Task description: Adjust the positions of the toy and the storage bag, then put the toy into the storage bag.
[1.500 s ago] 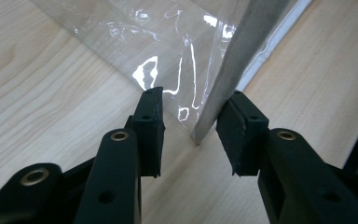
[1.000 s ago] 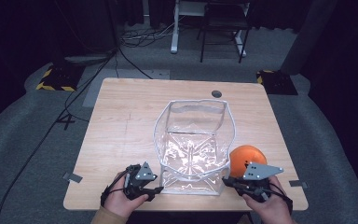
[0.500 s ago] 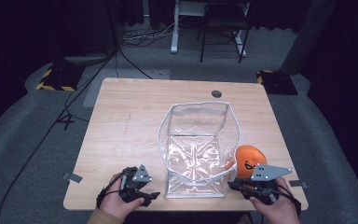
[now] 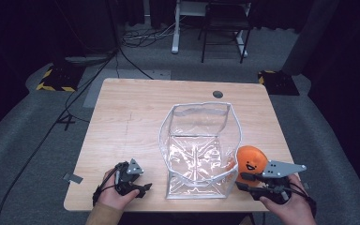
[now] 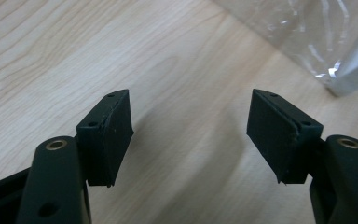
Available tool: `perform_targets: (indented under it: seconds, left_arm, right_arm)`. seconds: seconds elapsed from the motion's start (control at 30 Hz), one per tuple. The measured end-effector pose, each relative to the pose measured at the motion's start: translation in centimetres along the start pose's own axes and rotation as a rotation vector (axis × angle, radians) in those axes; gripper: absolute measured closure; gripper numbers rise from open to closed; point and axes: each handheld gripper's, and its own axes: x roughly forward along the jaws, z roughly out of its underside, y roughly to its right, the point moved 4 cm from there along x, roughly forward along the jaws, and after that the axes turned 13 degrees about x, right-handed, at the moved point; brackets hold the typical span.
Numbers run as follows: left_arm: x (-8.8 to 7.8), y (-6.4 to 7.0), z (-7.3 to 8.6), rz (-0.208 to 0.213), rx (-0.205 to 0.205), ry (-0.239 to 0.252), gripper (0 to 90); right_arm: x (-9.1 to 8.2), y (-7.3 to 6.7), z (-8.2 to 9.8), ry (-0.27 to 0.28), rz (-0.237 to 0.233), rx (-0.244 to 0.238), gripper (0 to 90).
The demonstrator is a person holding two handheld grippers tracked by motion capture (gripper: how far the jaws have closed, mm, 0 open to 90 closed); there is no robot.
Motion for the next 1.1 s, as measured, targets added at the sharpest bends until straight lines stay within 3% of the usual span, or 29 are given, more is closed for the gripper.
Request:
perform_targets:
  seconds: [0.17,0.23,0.53,0.77,0.97,1.1]
  left_arm:
    - [0.1,-1.0,0.9,-0.039,-0.05,0.01,30.7]
    - [0.0,-1.2,1.0,-0.041,-0.055,0.007,30.2]
    - [0.1,-2.7,1.4,-0.125,-0.105,0.004,27.9]
    - [0.4,-3.3,1.4,-0.15,-0.152,0.018,24.6]
    - [0.5,-3.4,1.5,-0.16,-0.148,0.043,24.1]
    - [0.4,-3.5,2.1,-0.168,-0.126,0.091,24.1]
  right_arm:
    - [-1.3,0.7,-1.1,0.011,0.017,0.01,60.4]
    - [-1.7,0.9,-1.6,0.02,0.027,0.008,60.2]
    - [-3.4,2.6,-3.0,0.036,0.081,0.011,59.2]
    - [-4.7,4.3,-3.5,0.049,0.128,0.032,58.8]
    - [-4.9,5.0,-3.5,0.043,0.143,0.042,58.8]
    - [-4.8,5.7,-3.8,0.031,0.153,0.045,57.0]
